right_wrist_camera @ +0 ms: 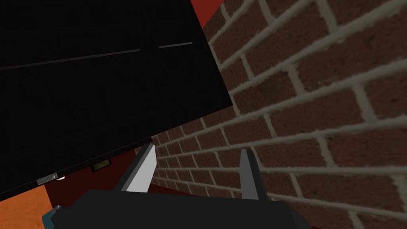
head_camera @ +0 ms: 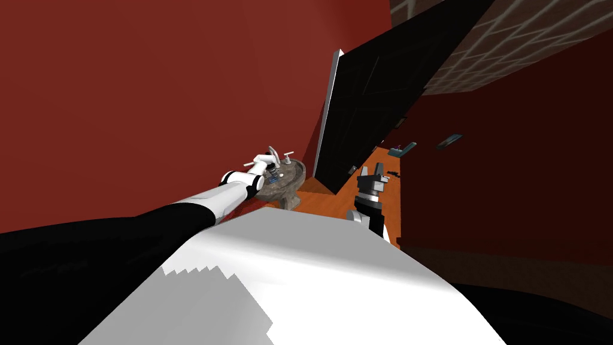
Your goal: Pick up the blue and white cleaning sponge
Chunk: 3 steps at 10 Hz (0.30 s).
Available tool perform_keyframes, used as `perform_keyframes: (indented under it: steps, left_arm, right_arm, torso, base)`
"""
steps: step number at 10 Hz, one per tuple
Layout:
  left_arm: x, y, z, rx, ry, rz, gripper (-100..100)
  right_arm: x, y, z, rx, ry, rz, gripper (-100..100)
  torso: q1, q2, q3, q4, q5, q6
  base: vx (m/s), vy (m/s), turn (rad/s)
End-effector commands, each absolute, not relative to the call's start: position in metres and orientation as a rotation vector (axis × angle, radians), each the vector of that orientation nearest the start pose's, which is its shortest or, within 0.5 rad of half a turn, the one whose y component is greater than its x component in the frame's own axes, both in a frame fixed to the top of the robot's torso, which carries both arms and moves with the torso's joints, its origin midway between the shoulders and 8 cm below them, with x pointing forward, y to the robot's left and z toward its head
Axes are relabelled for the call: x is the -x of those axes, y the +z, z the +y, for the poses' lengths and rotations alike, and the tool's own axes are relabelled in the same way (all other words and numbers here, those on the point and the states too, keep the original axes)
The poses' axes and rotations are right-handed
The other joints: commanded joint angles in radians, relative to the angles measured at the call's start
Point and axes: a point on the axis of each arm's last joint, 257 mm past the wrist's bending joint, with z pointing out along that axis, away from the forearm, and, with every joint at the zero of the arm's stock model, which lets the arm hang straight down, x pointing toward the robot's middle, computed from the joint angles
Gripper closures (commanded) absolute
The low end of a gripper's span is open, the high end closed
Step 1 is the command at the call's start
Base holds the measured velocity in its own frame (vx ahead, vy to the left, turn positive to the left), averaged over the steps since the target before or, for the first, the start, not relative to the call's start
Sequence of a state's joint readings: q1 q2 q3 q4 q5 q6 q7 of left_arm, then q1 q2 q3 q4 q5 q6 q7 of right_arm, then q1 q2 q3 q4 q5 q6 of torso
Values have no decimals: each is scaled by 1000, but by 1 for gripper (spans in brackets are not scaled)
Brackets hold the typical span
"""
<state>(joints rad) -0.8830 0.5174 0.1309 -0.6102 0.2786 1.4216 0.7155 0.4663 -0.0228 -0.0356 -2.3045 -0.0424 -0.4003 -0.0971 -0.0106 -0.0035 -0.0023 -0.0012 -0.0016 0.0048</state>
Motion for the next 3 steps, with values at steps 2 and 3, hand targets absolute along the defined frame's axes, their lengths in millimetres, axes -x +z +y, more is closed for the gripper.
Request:
perform_keyframes:
  steps: [2, 3]
  left_arm:
    - [-508, -327, 411, 2859, -131, 935, 100]
    - [-506, -328, 411, 2861, -126, 934, 0]
  right_arm:
    - [-355, 28, -292, -738, 1386, 604, 0]
    - [-355, 28, -292, -738, 1386, 604, 0]
  torso:
    - [2, 0, 0, 0, 1, 0]
    - [2, -1, 0, 0, 0, 0]
  base:
    - [0, 0, -9]
    - [0, 0, 0]
